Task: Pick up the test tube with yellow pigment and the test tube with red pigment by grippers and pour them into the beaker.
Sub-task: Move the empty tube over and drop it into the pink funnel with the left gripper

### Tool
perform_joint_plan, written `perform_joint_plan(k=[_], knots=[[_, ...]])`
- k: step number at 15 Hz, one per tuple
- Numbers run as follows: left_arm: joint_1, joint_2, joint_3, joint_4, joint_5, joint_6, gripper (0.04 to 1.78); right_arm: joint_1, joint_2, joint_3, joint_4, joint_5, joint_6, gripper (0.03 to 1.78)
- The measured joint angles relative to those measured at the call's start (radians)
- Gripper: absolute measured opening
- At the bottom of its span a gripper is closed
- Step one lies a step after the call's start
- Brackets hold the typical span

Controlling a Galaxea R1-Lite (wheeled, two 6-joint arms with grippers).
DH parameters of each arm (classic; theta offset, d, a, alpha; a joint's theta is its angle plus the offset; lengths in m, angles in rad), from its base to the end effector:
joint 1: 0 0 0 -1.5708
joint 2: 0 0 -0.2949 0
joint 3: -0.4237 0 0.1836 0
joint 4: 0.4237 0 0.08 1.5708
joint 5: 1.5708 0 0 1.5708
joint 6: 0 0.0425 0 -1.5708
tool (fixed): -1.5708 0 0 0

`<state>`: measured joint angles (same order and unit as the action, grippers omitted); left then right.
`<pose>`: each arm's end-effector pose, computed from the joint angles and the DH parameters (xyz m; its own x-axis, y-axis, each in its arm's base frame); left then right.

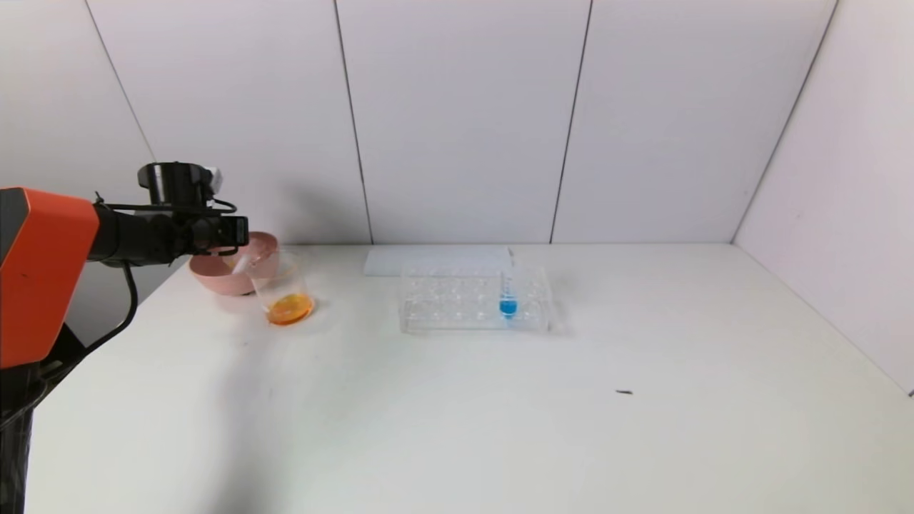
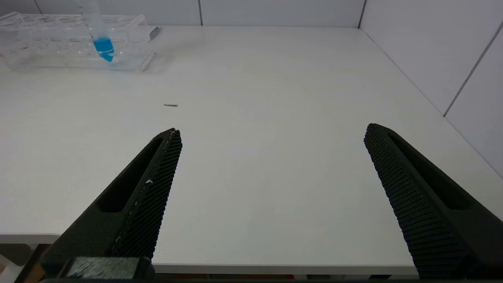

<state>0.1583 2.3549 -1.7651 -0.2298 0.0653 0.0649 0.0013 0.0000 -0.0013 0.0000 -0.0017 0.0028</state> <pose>0.4972 0.0822 0.1353 0.9119 0.2117 -0.3515 -0.1946 0.9773 0.0836 -0.0051 -0.0001 0.0759 1.0000 -0.0004 0.0013 0.0004 1.0000 0.0028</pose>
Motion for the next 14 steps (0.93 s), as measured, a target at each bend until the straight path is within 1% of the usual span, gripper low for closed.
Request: perform_joint_plan(k=[4,7,9,11,12,14], knots=[[0.013,0.021,0.000,0.000,-0.040,-0.010,0.45,0.000,0.000,0.000,0.000,0.000,0.000,1.70],[0.019,0.033,0.000,-0.001,-0.049,-0.010,0.45,0.000,0.000,0.000,0.000,0.000,0.000,1.70],[0.020,0.036,0.001,-0.001,-0.049,-0.010,0.49,0.000,0.000,0.000,0.000,0.000,0.000,1.70],[0.020,0.037,0.001,-0.003,-0.049,-0.010,0.60,0.000,0.000,0.000,0.000,0.000,0.000,1.70],[0.020,0.038,0.001,-0.003,-0.049,-0.010,0.71,0.000,0.000,0.000,0.000,0.000,0.000,1.70],[0.021,0.037,0.001,-0.003,-0.050,-0.010,1.00,0.000,0.000,0.000,0.000,0.000,0.000,1.70]])
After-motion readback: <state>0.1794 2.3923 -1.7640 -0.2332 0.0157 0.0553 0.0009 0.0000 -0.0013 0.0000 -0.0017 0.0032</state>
